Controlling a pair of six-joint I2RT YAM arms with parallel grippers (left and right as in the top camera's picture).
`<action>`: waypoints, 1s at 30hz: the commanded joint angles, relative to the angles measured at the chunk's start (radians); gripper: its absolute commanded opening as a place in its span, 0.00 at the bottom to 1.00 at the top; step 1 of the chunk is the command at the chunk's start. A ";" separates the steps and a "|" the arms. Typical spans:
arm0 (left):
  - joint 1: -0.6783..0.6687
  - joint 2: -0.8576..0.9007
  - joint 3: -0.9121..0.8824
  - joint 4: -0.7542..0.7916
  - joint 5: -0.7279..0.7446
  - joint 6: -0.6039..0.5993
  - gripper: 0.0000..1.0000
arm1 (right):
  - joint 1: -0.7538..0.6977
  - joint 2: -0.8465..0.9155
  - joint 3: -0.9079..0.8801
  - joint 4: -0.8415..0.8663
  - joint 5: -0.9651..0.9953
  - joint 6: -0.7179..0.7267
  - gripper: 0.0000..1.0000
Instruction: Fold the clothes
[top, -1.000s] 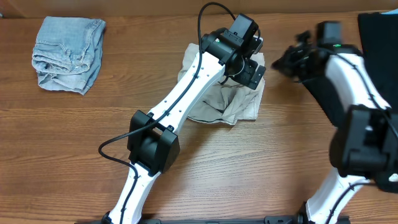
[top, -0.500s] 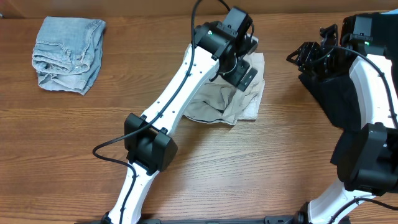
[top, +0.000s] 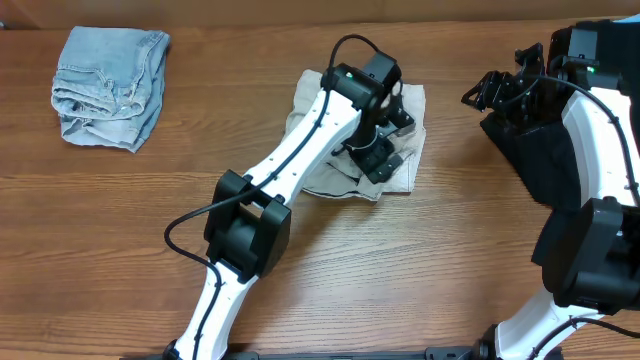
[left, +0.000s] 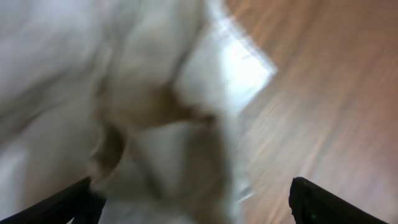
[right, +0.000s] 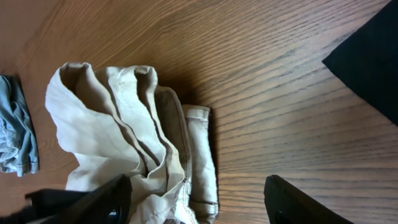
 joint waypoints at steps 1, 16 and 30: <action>-0.042 0.002 -0.006 0.018 0.154 0.065 0.95 | -0.002 0.002 0.000 -0.001 0.006 -0.012 0.73; -0.107 0.089 -0.008 0.053 -0.163 0.002 0.95 | -0.002 0.002 0.000 -0.020 0.007 -0.013 0.73; -0.120 0.084 0.244 -0.097 -0.294 -0.205 0.96 | -0.002 0.002 0.000 -0.016 0.052 -0.013 0.75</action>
